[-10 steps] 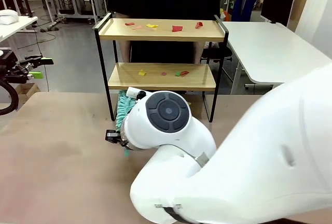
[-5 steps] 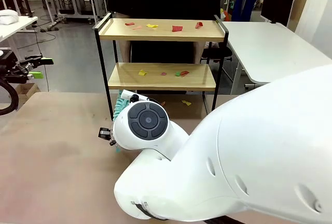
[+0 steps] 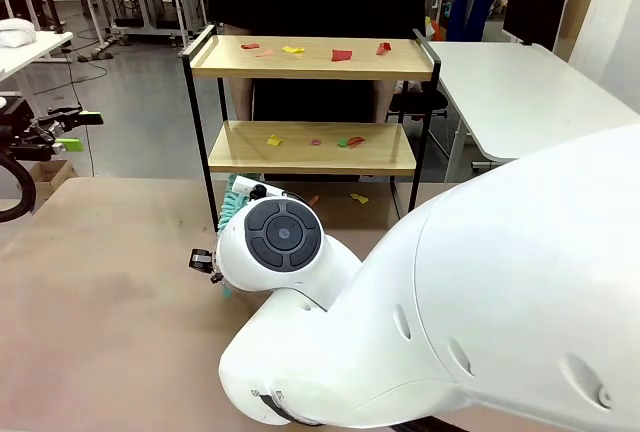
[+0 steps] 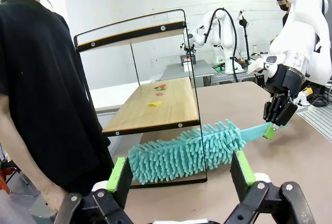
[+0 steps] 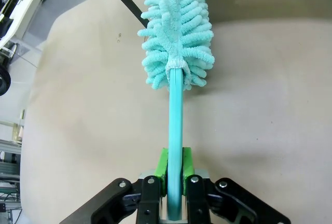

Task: Clean the shelf.
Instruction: Clean the specific section of the Shelf indicated by the human with the Duster.

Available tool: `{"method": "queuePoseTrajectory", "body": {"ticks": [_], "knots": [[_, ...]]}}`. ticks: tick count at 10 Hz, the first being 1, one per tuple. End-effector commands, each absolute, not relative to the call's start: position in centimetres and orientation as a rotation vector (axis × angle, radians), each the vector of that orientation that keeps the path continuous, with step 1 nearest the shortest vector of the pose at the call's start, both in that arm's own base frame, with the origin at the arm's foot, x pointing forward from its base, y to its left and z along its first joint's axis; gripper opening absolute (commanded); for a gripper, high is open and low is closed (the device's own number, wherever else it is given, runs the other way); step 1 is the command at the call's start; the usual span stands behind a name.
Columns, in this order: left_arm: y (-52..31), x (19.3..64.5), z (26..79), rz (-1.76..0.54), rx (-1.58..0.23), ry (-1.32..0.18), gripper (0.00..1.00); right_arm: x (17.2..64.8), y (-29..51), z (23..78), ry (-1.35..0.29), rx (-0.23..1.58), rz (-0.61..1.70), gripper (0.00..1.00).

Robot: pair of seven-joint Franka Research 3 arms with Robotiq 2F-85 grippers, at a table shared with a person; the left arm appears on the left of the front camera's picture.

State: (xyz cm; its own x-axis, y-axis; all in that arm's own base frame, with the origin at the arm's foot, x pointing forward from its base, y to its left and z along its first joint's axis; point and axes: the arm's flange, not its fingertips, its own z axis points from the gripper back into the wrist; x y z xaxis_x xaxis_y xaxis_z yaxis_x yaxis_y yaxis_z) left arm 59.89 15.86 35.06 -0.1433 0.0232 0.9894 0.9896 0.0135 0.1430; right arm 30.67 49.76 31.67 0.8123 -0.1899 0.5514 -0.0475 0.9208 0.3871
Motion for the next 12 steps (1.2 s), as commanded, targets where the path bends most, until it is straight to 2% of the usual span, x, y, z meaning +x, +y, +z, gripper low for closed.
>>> {"method": "queuePoseTrajectory", "body": {"ticks": [1,5,12], "knots": [[15.9,59.8,35.3,-1.31,-1.141,-1.34,1.0,30.7,49.8,31.7,-0.622,0.4,-0.078,0.13],[15.9,59.8,35.3,-1.31,-1.141,-1.34,1.0,32.7,49.9,30.2,-0.559,0.4,-0.105,0.13],[15.9,59.8,35.3,-1.31,-1.141,-1.34,1.0,32.8,45.8,32.4,-0.58,0.417,-0.186,0.13]]}}
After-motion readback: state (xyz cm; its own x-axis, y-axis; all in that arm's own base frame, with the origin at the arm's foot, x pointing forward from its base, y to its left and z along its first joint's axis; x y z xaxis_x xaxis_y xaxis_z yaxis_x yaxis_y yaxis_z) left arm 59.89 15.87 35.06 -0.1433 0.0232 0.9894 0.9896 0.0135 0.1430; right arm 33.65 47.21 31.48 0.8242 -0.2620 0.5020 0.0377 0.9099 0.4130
